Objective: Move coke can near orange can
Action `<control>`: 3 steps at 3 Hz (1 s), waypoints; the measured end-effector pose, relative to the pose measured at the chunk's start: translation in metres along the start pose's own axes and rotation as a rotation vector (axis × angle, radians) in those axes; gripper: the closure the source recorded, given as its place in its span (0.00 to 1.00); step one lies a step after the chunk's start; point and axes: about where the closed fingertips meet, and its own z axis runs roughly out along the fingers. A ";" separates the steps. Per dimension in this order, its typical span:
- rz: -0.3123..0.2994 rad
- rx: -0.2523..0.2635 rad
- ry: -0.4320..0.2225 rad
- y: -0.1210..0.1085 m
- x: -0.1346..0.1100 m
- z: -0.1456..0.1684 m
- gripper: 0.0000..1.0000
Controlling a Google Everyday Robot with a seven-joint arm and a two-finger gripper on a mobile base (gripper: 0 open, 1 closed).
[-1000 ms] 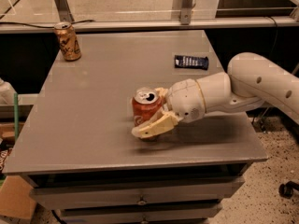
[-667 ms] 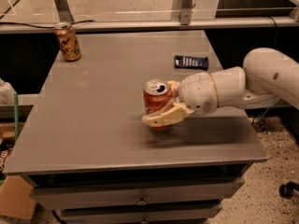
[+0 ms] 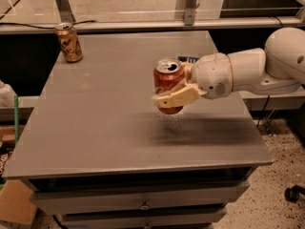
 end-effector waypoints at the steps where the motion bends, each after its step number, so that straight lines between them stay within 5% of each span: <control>1: -0.030 0.027 -0.066 -0.015 -0.009 0.007 1.00; 3: -0.128 0.113 -0.148 -0.093 -0.033 0.057 1.00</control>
Offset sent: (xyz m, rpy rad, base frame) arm 0.1060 0.0553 0.0280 0.1963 -0.1876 -0.0707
